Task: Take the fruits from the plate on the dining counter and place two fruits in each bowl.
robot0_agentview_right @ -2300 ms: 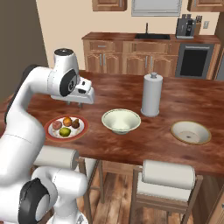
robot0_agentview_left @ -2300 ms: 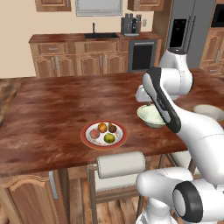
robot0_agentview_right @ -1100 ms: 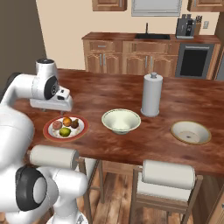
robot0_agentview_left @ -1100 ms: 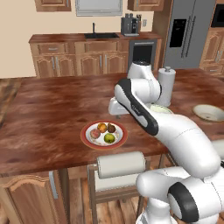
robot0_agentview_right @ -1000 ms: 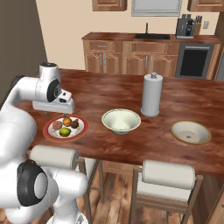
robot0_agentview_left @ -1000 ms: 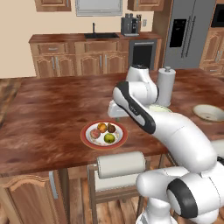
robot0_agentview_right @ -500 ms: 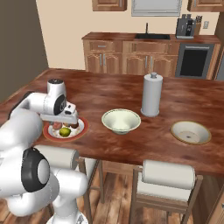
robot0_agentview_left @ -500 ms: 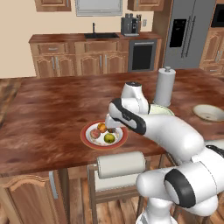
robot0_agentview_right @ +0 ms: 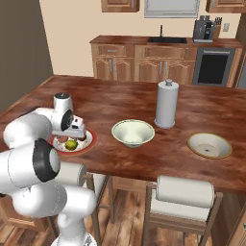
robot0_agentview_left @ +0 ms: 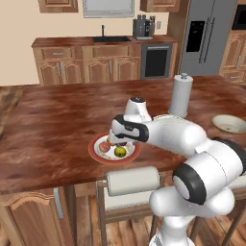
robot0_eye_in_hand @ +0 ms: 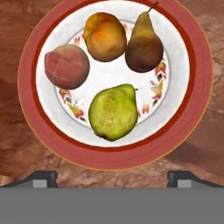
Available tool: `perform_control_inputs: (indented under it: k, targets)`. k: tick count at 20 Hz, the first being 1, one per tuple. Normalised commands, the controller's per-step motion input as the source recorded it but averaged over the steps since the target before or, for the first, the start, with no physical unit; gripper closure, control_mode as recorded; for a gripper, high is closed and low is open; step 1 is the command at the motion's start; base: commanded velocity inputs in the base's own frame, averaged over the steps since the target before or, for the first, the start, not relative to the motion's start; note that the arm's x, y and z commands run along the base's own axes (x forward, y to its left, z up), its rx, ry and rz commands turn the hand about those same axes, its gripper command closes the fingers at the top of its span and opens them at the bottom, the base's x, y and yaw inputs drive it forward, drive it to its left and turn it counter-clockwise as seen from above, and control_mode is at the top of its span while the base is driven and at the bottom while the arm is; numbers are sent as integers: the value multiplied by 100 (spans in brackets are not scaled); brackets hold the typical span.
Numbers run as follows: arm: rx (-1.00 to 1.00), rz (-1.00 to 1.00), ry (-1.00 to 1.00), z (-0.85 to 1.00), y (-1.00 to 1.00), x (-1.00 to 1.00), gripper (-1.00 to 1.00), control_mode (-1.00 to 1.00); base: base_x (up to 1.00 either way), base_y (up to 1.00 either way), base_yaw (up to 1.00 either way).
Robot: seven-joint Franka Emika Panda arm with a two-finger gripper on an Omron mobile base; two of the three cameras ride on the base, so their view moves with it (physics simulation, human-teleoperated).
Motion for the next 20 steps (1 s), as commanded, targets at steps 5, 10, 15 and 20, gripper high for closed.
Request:
perform_control_inputs:
  k: [5,10,15,20]
  targets:
    - [0,0,0,-17,0,14,-100,-100,0,0,0]
    - [0,0,0,-37,1,8,-100,-100,0,0,0]
    - [0,0,0,-21,5,12,-100,-100,0,0,0]
    - [0,0,3,0,16,21,-100,-100,0,0,0]
